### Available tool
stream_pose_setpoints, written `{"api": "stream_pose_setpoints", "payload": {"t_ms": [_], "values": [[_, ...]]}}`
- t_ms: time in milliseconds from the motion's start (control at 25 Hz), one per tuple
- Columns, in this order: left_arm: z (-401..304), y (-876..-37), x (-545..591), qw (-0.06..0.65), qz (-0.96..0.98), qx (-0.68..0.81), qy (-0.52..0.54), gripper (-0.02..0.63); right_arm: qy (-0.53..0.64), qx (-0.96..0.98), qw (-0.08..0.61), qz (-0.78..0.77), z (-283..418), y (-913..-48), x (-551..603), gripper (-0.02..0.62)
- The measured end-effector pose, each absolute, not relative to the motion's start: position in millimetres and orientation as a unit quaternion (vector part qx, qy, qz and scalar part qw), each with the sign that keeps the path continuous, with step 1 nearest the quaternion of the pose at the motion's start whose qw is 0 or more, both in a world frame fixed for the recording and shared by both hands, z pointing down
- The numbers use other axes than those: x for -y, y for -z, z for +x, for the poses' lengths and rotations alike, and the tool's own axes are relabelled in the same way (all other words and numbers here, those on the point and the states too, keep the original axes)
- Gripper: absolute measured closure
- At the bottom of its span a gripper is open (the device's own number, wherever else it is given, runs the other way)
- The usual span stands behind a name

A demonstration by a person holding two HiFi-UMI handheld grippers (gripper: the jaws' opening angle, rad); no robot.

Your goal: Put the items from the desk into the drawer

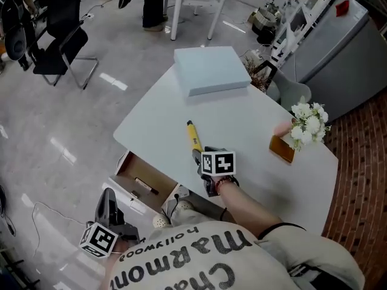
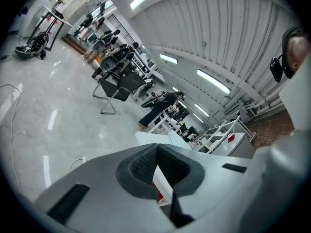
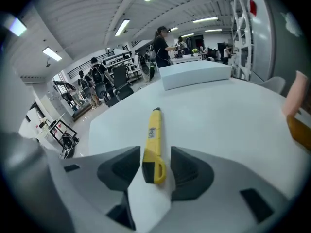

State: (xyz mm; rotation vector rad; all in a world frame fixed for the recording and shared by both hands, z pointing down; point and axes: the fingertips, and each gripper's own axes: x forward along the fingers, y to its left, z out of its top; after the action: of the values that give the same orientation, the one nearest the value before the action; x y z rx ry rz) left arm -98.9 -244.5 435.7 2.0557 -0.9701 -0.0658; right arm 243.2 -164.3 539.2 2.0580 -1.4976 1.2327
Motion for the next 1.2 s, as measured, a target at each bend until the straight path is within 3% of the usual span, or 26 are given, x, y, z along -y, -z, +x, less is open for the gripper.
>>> {"api": "stream_pose_setpoints", "payload": {"t_ms": [320, 640, 1200], "values": [[-100, -434, 242, 0.418, 0.807, 0.417, 0.032, 0.604, -0.392, 0.524, 0.255, 0.712, 244, -546, 169, 0.42], [-105, -432, 233, 0.418, 0.804, 0.422, 0.038, 0.604, -0.413, 0.523, 0.258, 0.7, 242, -545, 168, 0.431], [-136, -423, 228, 0.412, 0.81, 0.413, 0.053, 0.604, -0.563, 0.512, -0.019, 0.648, 174, -521, 179, 0.436]]}}
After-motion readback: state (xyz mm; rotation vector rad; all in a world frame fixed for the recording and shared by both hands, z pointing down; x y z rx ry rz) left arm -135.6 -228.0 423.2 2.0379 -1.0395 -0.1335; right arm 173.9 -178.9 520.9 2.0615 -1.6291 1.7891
